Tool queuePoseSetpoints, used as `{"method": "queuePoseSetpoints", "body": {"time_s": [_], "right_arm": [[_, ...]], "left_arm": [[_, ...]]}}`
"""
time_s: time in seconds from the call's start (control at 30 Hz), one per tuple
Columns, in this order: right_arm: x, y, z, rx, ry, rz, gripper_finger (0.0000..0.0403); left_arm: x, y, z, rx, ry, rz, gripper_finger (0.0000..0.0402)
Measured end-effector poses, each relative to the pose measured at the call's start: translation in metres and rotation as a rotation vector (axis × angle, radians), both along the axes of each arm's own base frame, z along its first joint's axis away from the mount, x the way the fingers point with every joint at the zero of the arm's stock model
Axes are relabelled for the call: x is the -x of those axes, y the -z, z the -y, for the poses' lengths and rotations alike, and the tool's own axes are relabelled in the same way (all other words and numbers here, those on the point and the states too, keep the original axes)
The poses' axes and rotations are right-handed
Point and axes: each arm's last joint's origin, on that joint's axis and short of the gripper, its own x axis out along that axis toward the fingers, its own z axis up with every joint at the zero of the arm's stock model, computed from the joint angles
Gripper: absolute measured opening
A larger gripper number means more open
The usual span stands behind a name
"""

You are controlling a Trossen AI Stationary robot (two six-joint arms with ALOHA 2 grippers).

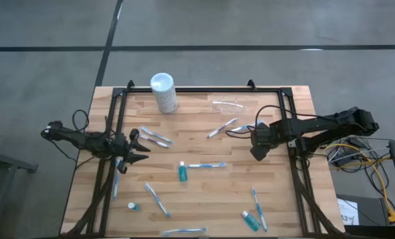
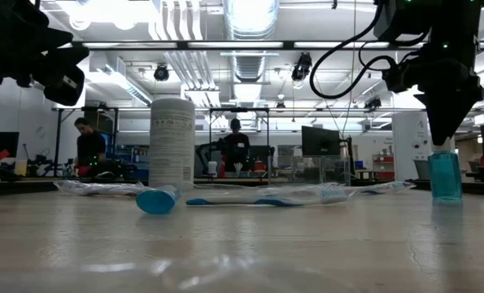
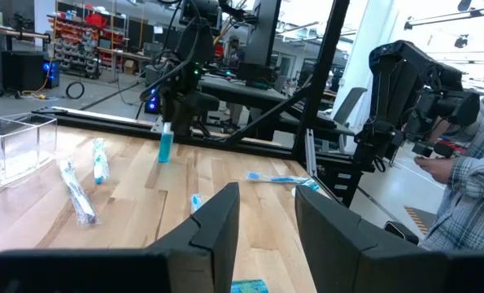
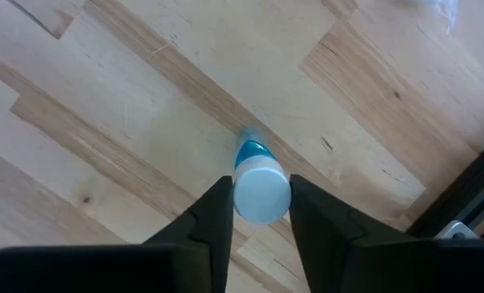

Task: Pick & Place toothbrushing station
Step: Put the blue mouthwash into the middle of the transparent organizer

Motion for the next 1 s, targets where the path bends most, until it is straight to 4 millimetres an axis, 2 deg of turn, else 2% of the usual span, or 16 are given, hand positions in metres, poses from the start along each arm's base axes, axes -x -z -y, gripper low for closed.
{"method": "queuePoseSetpoints", "body": {"time_s": [0.53,0.73,1.0], "right_arm": [[0.003,-0.004,0.0,0.007,0.001,0.024,0.0095],[0.005,-0.023,0.001,0.02,-0.011,0.101,0.0095],[-0.005,-0.059,0.007,0.19,-0.059,0.166,0.0094]], "left_arm": [[0.0,0.0,0.0,0.0,0.0,0.0,0.0126],[0.0,0.0,0.0,0.0,0.0,0.0,0.0126],[0.0,0.0,0.0,0.0,0.0,-0.001,0.0126]]}}
